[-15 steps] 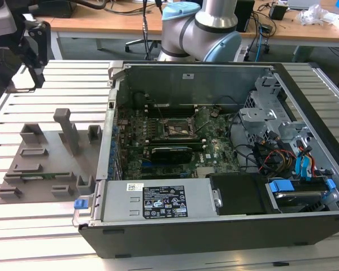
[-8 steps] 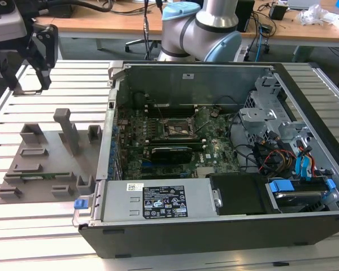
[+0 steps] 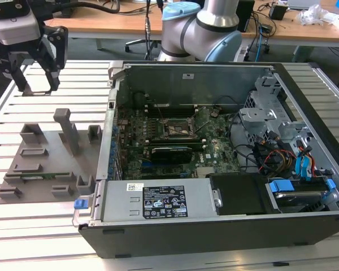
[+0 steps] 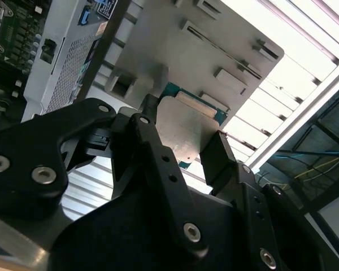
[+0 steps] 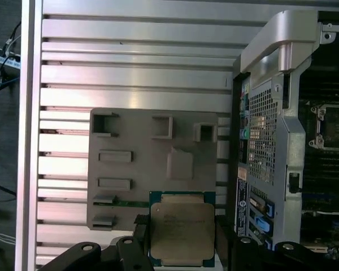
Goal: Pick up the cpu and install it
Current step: 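Pick up the cpu and move it towards the insertion slot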
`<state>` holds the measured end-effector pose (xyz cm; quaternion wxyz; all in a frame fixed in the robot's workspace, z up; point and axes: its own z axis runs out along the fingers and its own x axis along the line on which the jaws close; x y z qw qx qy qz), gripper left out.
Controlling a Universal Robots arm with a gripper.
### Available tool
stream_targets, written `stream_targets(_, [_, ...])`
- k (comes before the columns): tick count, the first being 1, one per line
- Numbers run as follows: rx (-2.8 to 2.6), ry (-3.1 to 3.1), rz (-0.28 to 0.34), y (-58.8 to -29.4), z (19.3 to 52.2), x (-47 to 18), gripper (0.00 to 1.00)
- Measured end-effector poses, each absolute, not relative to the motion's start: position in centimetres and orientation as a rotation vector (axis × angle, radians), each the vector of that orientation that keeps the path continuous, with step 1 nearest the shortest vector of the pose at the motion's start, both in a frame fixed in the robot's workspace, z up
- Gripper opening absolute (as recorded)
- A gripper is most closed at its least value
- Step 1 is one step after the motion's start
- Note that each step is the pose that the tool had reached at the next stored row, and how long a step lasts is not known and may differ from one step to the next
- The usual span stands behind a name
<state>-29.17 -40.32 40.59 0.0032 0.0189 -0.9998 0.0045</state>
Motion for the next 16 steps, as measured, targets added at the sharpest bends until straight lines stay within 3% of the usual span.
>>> stream_targets(16, [0.059,-3.135,0.014,-40.3,40.3,-26.8,0.55])
